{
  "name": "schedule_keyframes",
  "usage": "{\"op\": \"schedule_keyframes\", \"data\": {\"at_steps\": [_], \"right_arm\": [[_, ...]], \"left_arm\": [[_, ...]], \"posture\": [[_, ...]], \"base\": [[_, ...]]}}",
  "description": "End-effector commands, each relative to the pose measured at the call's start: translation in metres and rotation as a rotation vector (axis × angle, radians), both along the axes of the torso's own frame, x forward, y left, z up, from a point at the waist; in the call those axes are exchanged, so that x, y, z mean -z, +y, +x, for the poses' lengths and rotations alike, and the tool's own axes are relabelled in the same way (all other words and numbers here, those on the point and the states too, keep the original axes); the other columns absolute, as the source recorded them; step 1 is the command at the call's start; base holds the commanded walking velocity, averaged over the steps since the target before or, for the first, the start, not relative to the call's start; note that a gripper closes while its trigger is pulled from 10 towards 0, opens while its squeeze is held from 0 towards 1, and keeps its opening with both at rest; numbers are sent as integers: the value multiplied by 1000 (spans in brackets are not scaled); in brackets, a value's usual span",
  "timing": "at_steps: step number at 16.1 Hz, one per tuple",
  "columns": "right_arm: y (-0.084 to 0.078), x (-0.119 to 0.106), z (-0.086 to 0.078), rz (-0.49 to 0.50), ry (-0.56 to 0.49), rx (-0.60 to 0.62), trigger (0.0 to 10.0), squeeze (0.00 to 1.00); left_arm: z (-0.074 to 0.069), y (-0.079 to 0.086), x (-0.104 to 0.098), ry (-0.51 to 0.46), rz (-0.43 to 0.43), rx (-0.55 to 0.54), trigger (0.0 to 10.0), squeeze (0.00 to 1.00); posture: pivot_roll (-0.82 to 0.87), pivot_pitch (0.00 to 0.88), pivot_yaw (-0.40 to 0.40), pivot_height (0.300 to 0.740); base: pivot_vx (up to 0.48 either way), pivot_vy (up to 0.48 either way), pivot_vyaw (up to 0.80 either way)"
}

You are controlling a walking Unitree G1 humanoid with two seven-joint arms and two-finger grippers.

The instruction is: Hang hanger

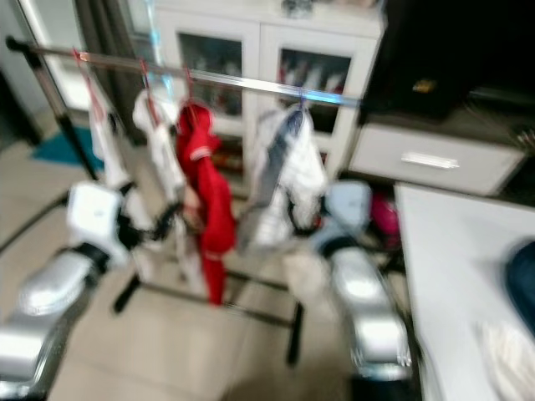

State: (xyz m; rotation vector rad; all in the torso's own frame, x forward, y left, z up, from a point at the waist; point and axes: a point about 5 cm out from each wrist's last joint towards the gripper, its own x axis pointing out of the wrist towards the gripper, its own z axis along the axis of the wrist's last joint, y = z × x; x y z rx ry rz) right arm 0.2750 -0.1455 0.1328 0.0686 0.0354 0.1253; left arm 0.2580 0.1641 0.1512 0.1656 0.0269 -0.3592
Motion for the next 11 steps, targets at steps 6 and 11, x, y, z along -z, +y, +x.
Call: {"op": "schedule_keyframes", "data": {"at_steps": [6,11], "right_arm": [[8,-15,0,49,-67,-49,10000,0],[-13,-31,4,107,-64,-163,10000,1000]], "left_arm": [[-1,4,1,11,26,25,10000,961],[-12,-15,-9,-28,35,284,10000,953]], "posture": [[-2,0,-13,740],[6,0,-18,740]], "base": [[297,0,0],[0,0,0]]}}
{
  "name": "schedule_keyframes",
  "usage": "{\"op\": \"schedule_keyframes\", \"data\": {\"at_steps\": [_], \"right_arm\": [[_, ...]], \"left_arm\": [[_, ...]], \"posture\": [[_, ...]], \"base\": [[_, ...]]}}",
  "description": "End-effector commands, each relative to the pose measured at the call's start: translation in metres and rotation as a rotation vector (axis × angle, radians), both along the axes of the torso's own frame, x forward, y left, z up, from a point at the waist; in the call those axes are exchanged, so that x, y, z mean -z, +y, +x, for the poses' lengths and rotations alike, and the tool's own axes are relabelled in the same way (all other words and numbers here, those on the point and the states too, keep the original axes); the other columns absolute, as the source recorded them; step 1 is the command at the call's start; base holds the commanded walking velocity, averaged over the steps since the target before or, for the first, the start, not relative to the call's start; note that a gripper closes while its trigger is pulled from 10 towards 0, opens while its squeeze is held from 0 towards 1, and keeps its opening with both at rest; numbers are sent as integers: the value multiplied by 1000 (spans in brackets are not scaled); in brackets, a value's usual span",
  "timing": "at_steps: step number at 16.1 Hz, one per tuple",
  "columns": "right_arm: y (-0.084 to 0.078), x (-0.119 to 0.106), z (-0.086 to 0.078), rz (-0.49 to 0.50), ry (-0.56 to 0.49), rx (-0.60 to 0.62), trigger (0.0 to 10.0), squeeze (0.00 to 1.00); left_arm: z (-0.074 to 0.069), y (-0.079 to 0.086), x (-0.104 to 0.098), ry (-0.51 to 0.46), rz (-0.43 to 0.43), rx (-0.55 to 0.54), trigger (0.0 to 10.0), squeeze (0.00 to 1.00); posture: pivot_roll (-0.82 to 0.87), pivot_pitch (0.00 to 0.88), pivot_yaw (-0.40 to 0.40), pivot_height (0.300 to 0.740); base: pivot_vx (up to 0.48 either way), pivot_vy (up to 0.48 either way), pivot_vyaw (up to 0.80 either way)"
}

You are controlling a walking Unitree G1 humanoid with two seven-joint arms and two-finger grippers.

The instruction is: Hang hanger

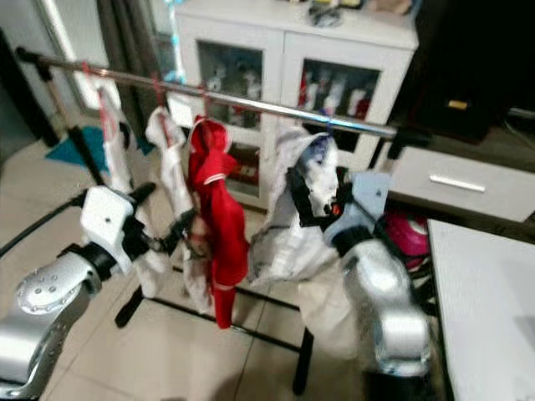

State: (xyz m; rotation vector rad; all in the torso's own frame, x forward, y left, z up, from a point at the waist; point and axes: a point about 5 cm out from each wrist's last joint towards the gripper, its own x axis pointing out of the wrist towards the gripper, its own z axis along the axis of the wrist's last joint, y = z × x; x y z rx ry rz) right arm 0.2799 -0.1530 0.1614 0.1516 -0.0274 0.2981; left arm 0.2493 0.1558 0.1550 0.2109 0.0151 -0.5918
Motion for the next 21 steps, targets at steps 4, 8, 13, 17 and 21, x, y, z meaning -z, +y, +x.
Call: {"op": "schedule_keyframes", "data": {"at_steps": [4,8,13,17,21], "right_arm": [[-18,-5,23,-91,97,-91,10000,1000],[-37,-3,51,-228,163,-135,10000,467],[-52,-3,90,-329,222,-111,10000,0],[-51,-4,102,-350,242,-106,10000,0],[-46,6,110,-378,307,-92,10000,0]], "left_arm": [[-8,-11,0,50,13,217,10000,945],[-9,-12,-3,66,-3,304,10000,953],[-10,-16,1,83,-2,344,10000,949],[-11,-15,1,80,-4,341,10000,949],[-11,-16,3,81,1,348,10000,949]], "posture": [[-6,0,-10,740],[-3,0,-12,740],[3,0,-27,740],[8,0,-36,740],[10,0,-37,740]], "base": [[0,0,0],[0,0,0],[0,0,0],[0,0,0],[0,0,0]]}}
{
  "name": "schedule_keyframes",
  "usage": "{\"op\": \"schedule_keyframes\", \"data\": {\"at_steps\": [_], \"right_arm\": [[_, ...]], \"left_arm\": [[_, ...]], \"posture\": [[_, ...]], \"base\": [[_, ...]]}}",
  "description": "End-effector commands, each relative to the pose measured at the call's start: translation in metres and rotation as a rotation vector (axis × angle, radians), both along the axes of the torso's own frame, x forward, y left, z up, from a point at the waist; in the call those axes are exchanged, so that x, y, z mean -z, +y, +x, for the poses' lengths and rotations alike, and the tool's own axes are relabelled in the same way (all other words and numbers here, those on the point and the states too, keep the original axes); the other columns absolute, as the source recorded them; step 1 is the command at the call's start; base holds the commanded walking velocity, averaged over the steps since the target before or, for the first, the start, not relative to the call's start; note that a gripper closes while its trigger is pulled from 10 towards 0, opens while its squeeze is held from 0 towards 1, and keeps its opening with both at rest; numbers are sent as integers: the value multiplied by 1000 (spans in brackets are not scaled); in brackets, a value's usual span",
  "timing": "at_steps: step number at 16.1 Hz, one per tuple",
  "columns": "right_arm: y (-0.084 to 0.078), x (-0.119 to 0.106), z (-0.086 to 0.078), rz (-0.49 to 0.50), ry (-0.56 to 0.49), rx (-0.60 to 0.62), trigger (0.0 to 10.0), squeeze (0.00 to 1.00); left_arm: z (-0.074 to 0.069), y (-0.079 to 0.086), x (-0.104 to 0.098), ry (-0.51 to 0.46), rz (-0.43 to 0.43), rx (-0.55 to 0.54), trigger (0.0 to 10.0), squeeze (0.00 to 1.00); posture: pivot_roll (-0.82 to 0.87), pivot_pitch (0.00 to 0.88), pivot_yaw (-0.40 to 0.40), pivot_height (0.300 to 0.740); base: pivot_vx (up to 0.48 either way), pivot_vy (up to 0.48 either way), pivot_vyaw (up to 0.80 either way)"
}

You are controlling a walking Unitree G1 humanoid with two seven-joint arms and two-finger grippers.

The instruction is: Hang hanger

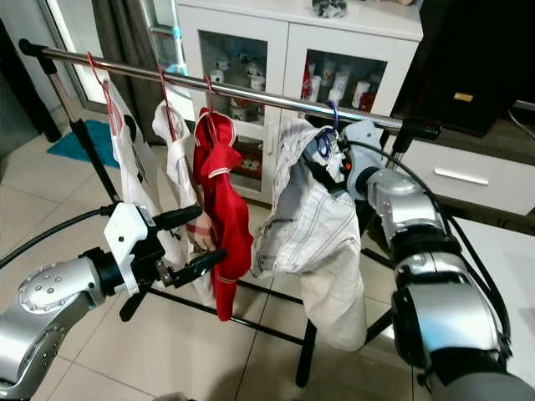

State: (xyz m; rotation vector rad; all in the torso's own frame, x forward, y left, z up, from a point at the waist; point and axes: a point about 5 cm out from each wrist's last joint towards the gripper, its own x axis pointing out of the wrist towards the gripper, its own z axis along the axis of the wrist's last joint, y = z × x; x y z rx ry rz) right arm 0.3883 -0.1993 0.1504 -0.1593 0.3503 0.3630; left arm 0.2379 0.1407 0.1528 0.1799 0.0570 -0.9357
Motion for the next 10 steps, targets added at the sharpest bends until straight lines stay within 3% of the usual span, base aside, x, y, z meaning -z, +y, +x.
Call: {"op": "schedule_keyframes", "data": {"at_steps": [1,2,3,10], "right_arm": [[3,-2,3,-22,0,7,10000,0],[4,-1,4,-22,10,36,2863,0],[4,0,5,-20,14,45,0,0],[7,12,4,-78,62,106,0,0]], "left_arm": [[0,-1,1,-5,14,12,10000,949],[1,-1,0,-7,17,11,10000,949],[1,-1,0,-8,17,10,10000,949],[7,2,-3,-27,26,-26,10000,953]], "posture": [[16,0,-40,740],[21,0,-43,740],[25,0,-46,740],[44,0,-52,740]], "base": [[0,0,0],[0,0,0],[0,0,0],[0,0,0]]}}
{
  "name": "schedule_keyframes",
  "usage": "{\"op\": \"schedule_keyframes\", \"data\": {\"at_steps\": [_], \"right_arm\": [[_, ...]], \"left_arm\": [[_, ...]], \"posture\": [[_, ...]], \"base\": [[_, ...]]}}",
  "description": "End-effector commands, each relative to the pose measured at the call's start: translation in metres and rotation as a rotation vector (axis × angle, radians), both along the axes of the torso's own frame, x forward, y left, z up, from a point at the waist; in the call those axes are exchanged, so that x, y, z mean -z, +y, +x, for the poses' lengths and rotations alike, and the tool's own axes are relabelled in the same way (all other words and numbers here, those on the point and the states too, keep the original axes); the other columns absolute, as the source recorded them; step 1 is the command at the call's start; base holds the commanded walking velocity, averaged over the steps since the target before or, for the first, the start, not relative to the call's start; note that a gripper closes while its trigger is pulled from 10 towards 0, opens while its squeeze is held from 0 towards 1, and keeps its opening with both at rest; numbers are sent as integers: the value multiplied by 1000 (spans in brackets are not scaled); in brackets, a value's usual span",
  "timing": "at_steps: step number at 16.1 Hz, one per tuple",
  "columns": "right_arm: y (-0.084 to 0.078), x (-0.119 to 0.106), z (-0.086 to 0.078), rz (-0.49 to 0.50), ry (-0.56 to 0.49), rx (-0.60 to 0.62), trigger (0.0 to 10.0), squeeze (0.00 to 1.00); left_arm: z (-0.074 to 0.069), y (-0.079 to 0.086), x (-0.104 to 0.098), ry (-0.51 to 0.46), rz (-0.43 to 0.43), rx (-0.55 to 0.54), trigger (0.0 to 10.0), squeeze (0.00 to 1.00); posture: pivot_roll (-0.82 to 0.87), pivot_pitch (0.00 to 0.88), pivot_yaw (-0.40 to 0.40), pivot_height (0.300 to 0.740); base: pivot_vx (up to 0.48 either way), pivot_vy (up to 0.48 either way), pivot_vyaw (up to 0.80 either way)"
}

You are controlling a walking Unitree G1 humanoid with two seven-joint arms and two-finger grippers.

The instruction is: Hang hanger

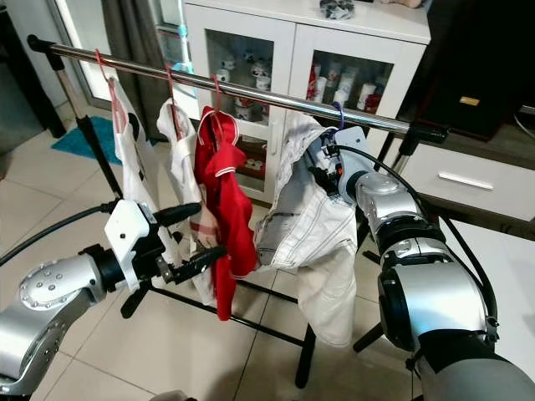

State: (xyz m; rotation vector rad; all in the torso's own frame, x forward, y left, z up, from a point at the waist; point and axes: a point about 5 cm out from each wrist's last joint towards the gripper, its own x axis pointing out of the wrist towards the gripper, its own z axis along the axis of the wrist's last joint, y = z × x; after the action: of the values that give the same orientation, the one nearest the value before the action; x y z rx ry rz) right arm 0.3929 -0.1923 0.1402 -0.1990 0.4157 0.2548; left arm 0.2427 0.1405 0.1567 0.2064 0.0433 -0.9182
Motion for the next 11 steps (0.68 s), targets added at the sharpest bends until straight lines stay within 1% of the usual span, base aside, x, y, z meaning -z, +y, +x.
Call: {"op": "schedule_keyframes", "data": {"at_steps": [1,2,4,8,11], "right_arm": [[-1,2,0,-13,12,25,0,0],[-2,2,0,-15,10,34,0,0],[-6,4,-1,5,11,97,0,0],[-5,5,-1,35,17,112,0,0],[-3,5,-1,44,18,102,0,0]], "left_arm": [[3,2,0,-3,9,-12,10000,953],[3,2,0,-4,9,-12,10000,953],[4,1,0,-10,15,-6,10000,957],[5,0,0,-14,18,-2,10000,957],[5,0,0,-15,18,-5,10000,957]], "posture": [[42,0,-50,740],[42,0,-50,740],[39,0,-46,740],[39,0,-47,740],[42,0,-48,740]], "base": [[0,0,0],[0,0,0],[0,0,0],[0,0,0],[0,0,0]]}}
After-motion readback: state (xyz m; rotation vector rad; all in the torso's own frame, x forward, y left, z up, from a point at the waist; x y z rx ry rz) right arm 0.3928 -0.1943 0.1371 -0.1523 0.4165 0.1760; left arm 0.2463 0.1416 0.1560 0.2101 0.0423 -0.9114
